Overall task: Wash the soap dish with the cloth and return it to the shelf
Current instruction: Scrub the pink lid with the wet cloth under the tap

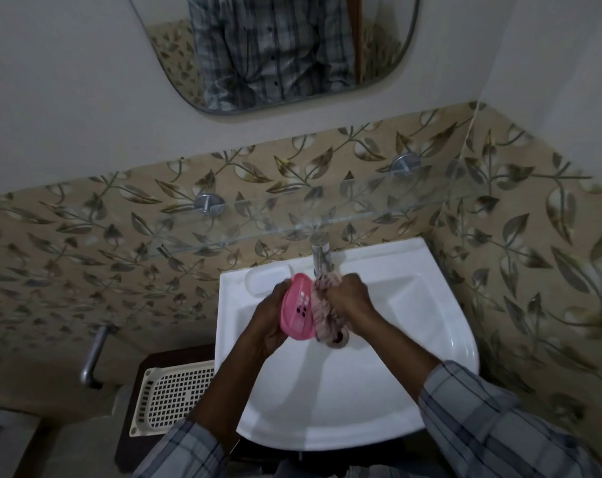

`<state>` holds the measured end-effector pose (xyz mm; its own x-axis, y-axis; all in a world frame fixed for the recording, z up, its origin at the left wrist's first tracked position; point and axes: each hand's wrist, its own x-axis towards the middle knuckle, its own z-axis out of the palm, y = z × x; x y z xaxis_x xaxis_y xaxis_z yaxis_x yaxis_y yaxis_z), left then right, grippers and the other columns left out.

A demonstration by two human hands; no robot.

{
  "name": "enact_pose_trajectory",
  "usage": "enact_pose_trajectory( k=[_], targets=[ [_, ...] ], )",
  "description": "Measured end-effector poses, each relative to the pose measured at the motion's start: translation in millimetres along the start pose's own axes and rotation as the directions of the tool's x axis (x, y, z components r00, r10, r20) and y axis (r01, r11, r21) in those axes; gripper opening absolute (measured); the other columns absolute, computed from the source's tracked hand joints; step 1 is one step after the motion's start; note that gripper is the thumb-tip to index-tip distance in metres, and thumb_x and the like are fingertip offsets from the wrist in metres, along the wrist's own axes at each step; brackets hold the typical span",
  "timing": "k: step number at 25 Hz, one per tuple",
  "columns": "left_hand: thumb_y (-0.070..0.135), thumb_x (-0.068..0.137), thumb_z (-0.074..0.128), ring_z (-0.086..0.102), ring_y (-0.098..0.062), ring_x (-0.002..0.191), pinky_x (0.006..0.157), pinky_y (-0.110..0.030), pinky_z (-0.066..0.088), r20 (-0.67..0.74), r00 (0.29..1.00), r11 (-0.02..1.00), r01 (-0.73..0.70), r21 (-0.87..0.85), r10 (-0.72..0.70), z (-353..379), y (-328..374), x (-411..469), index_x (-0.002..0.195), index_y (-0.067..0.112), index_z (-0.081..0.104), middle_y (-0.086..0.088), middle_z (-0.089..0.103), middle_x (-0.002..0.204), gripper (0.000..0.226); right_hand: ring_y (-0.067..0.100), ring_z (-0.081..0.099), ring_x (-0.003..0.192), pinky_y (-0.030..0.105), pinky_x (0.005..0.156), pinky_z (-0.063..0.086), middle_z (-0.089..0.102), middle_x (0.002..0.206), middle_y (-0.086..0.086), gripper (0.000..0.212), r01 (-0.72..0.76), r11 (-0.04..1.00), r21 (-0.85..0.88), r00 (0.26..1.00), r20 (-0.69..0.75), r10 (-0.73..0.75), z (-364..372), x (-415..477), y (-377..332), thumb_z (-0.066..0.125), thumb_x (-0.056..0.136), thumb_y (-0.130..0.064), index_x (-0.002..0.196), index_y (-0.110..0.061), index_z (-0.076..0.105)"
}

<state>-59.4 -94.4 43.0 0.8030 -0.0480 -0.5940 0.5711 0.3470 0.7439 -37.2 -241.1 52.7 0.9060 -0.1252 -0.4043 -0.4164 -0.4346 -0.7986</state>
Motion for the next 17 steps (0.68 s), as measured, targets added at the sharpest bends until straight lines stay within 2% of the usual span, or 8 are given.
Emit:
enact_pose_trajectory(
  k=[1, 4, 7, 9, 11, 13, 15, 17],
  targets=[
    [0.037, 0.101, 0.048, 0.065, -0.035, 0.101, 0.086, -0.046, 0.056, 0.007, 1.000, 0.999, -0.028, 0.029, 0.028, 2, 2, -1, 0.119, 0.008, 0.060, -0.023, 0.066, 0.114, 0.036, 0.030, 0.066, 0.097, 0.030, 0.071, 0.054, 0.066, 0.106, 0.012, 0.042, -0.034, 0.997, 0.067, 0.999, 0.010, 0.033, -2, 2, -1, 0.071, 0.082, -0.024, 0.114, 0.001, 0.058],
    [0.036, 0.100, 0.049, 0.064, -0.036, 0.103, 0.088, -0.047, 0.055, -0.004, 0.997, 0.996, -0.076, 0.048, 0.076, 3, 7, -1, 0.112, 0.012, 0.061, -0.023, 0.065, 0.116, 0.029, 0.029, 0.068, 0.088, 0.034, 0.073, 0.060, 0.068, 0.099, 0.015, 0.039, -0.137, 0.983, 0.121, 0.963, 0.249, 0.103, -2, 3, -6, 0.067, 0.082, -0.017, 0.115, 0.002, 0.056],
    [0.037, 0.100, 0.049, 0.066, -0.036, 0.105, 0.086, -0.046, 0.055, 0.018, 0.998, 0.995, -0.064, 0.076, 0.062, 0, 9, 4, 0.118, 0.011, 0.060, -0.021, 0.068, 0.114, 0.034, 0.031, 0.068, 0.095, 0.036, 0.077, 0.060, 0.068, 0.109, 0.016, 0.045, -0.157, 0.964, 0.212, 0.979, 0.159, 0.125, 1, 8, -3, 0.067, 0.081, -0.022, 0.118, 0.000, 0.055],
    [0.038, 0.101, 0.048, 0.067, -0.035, 0.102, 0.081, -0.044, 0.057, -0.013, 0.999, 0.996, -0.051, 0.071, 0.052, 2, 9, 4, 0.121, 0.009, 0.058, -0.020, 0.068, 0.112, 0.036, 0.026, 0.068, 0.086, 0.029, 0.066, 0.057, 0.067, 0.101, 0.013, 0.037, -0.140, 0.976, 0.167, 0.971, 0.215, 0.103, 4, 0, -2, 0.064, 0.088, -0.019, 0.117, 0.001, 0.055],
    [0.039, 0.101, 0.046, 0.067, -0.033, 0.097, 0.078, -0.042, 0.057, -0.030, 0.999, 0.999, -0.015, 0.045, 0.016, 5, 8, 2, 0.114, 0.011, 0.059, -0.019, 0.068, 0.107, 0.033, 0.025, 0.068, 0.084, 0.029, 0.067, 0.058, 0.068, 0.099, 0.013, 0.037, -0.117, 0.981, 0.152, 0.972, 0.221, 0.081, 8, 3, 3, 0.066, 0.086, -0.017, 0.117, 0.001, 0.056],
    [0.040, 0.101, 0.045, 0.066, -0.033, 0.097, 0.078, -0.044, 0.057, -0.020, 1.000, 1.000, 0.009, -0.007, -0.009, 2, 6, 2, 0.115, 0.009, 0.060, -0.021, 0.067, 0.112, 0.037, 0.026, 0.068, 0.091, 0.031, 0.073, 0.058, 0.068, 0.104, 0.013, 0.040, -0.064, 0.984, 0.167, 0.992, 0.114, 0.045, 1, 4, 0, 0.071, 0.082, -0.019, 0.115, -0.001, 0.059],
    [0.043, 0.099, 0.050, 0.064, -0.036, 0.105, 0.080, -0.045, 0.058, -0.019, 1.000, 0.996, -0.002, -0.090, 0.000, -7, 10, 8, 0.133, 0.004, 0.054, -0.028, 0.060, 0.130, 0.052, 0.025, 0.071, 0.087, 0.035, 0.076, 0.061, 0.072, 0.099, 0.012, 0.037, 0.039, 0.988, 0.149, 0.976, 0.204, -0.070, -6, 5, -4, 0.076, 0.077, -0.021, 0.108, -0.004, 0.065],
    [0.044, 0.098, 0.052, 0.063, -0.036, 0.109, 0.082, -0.046, 0.059, 0.015, 1.000, 0.990, 0.019, -0.143, -0.017, -11, 18, 13, 0.142, 0.001, 0.047, -0.028, 0.055, 0.136, 0.061, 0.024, 0.072, 0.080, 0.031, 0.069, 0.059, 0.074, 0.088, 0.008, 0.019, 0.293, 0.955, 0.050, 0.926, 0.232, -0.296, -4, -6, -4, 0.077, 0.079, -0.019, 0.094, -0.009, 0.070]
  ],
)
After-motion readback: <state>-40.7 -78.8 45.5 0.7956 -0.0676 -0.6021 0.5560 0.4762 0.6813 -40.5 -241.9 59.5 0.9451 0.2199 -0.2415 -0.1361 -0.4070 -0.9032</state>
